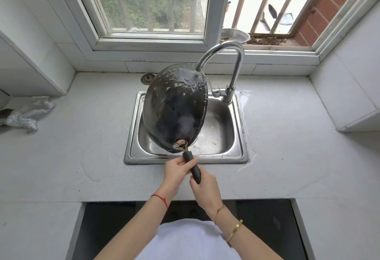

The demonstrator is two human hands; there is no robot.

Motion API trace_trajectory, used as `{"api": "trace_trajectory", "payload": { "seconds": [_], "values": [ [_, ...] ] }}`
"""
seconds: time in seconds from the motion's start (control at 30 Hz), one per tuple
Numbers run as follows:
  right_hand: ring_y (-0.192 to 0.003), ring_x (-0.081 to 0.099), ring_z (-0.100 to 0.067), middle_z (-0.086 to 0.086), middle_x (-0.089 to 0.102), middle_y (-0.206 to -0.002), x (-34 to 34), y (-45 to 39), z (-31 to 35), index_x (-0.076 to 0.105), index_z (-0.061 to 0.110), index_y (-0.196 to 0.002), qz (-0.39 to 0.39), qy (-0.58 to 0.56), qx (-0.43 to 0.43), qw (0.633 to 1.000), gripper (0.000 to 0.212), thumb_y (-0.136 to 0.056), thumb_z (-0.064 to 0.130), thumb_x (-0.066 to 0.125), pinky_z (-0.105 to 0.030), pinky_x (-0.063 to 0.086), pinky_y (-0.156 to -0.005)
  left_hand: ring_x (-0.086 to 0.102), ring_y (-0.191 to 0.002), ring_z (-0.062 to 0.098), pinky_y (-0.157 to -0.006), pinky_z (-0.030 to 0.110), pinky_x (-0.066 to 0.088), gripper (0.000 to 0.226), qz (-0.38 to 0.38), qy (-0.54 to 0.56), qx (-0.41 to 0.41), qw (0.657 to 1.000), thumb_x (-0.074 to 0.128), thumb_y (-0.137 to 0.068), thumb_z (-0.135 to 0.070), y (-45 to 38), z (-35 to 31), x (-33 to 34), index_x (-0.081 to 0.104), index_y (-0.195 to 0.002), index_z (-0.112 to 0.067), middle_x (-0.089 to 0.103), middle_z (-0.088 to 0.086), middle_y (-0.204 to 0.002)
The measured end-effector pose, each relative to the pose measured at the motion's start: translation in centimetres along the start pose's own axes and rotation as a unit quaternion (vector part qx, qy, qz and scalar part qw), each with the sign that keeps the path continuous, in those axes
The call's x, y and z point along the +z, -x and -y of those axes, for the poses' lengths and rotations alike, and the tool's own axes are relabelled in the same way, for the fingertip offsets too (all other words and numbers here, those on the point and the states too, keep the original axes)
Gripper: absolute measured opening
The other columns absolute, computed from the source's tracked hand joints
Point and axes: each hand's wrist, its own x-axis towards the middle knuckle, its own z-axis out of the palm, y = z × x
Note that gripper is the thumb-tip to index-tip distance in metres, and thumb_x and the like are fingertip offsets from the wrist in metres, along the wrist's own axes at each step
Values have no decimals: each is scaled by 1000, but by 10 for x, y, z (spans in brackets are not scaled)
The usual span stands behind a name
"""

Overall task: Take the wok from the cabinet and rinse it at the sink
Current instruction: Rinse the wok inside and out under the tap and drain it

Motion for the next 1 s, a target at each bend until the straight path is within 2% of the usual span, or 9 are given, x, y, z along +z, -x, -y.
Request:
{"api": "trace_trajectory", "payload": {
  "seconds": [0.17,0.33,0.47,0.57,0.63,0.77,0.83,0.9,1.0],
  "values": [
    [-72,63,-9,4,64,-85,5,7,2,58,17,-112,-9,33,6,999,19,-96,28,60,-12,51,-63,72,-97,20,-76,22,58,32,6,36,-6,999,79,-80,-16,4,4,-5,71,-108,-3,75,11,-102],
    [-73,66,-13,2,65,-82,9,11,2,57,17,-104,-30,46,15,998,18,-93,31,63,-29,61,-71,72,-96,23,-71,19,57,27,16,63,-13,998,76,-82,-13,11,3,-6,71,-105,0,75,16,-100],
    [-69,64,-23,-4,65,-76,4,10,6,55,14,-92,-49,48,19,997,16,-92,28,62,-37,56,-62,69,-92,23,-75,22,57,13,58,97,-7,994,73,-84,-9,13,-2,-6,72,-96,-3,72,18,-94],
    [-67,59,-23,-5,64,-74,-3,11,10,55,12,-86,-65,23,32,997,17,-91,27,62,-28,45,-52,69,-94,22,-77,22,57,19,83,108,-3,991,72,-85,-8,12,-8,-5,70,-103,-1,72,18,-95],
    [-66,58,-22,-4,64,-74,-5,12,13,57,12,-86,-74,0,41,996,18,-91,29,63,-22,40,-50,70,-96,21,-81,23,57,28,98,105,-5,990,72,-85,-9,11,-11,-5,67,-111,1,72,18,-99],
    [-67,61,-17,3,62,-71,-6,10,11,60,15,-86,-90,-46,67,993,20,-89,34,66,-32,54,-64,70,-98,19,-88,24,57,30,141,114,-9,983,68,-88,-9,12,-16,-2,64,-117,2,71,18,-106],
    [-67,61,-15,3,61,-71,-8,10,11,60,17,-84,-92,-68,82,990,18,-88,34,67,-33,57,-66,69,-101,19,-92,26,56,29,160,126,-14,979,65,-90,-7,12,-17,-1,63,-117,1,71,17,-108],
    [-62,63,-18,-1,64,-71,-10,10,12,60,18,-84,-84,-112,101,985,18,-86,33,69,-32,59,-60,69,-105,20,-94,26,55,27,177,134,-19,975,63,-91,-7,10,-16,-1,63,-117,1,71,16,-110],
    [-44,55,-17,-9,59,-60,-15,9,16,60,10,-80,-30,-201,136,970,18,-85,23,71,-25,50,-43,67,-109,23,-90,27,56,22,191,136,-23,972,61,-93,-9,6,-12,-5,66,-113,-2,71,15,-113]
  ]
}}
